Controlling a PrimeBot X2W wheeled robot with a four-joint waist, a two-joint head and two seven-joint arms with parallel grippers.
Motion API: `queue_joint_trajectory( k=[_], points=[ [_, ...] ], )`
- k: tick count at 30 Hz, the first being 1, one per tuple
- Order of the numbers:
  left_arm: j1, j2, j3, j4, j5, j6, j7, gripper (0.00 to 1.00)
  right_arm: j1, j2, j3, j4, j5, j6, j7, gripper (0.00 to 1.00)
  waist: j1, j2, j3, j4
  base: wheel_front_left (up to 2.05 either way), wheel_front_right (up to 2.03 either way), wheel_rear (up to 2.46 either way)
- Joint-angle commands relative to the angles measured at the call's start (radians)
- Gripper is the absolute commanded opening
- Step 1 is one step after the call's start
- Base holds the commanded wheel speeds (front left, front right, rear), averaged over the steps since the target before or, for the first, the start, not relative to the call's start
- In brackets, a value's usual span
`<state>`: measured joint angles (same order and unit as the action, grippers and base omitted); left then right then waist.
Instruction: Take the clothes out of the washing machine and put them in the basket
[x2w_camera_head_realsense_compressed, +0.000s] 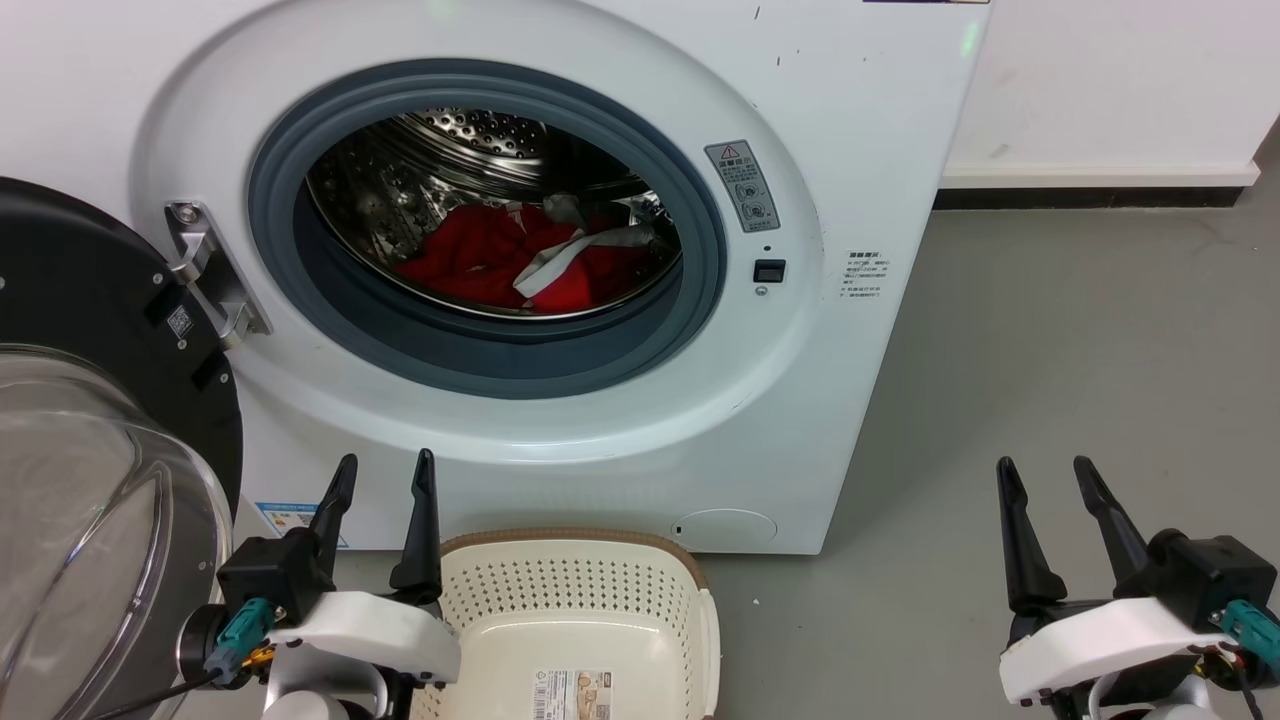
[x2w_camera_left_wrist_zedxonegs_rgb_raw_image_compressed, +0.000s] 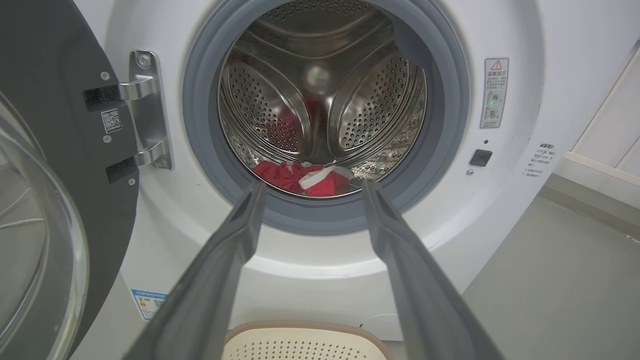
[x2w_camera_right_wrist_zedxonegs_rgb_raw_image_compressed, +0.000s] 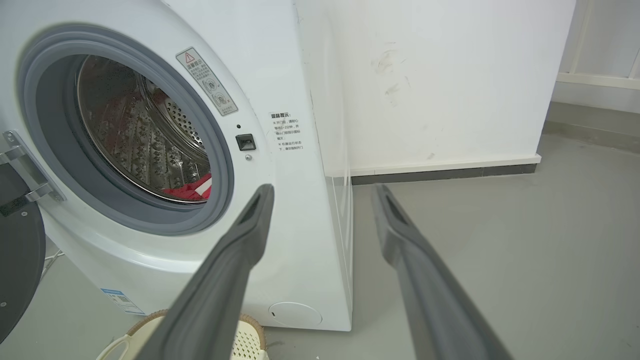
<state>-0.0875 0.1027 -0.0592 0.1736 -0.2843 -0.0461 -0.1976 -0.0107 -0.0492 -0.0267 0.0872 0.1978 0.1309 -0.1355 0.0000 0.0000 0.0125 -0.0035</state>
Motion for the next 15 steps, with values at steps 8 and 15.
queue_joint_trajectory(
  k=[8,15],
  points=[
    [-0.013,0.006,0.000,0.008,0.079,0.012,-0.025,1.00,0.012,-0.002,-0.007,-0.014,-0.079,0.000,-0.016,1.00,0.0000,0.0000,-0.003,0.000,0.00,0.00,0.00],
    [-0.010,0.004,0.003,0.017,0.128,0.018,-0.039,1.00,0.015,-0.002,-0.008,-0.010,-0.121,0.000,-0.023,1.00,0.0000,0.0000,-0.005,-0.002,0.00,0.00,0.00]
  ],
)
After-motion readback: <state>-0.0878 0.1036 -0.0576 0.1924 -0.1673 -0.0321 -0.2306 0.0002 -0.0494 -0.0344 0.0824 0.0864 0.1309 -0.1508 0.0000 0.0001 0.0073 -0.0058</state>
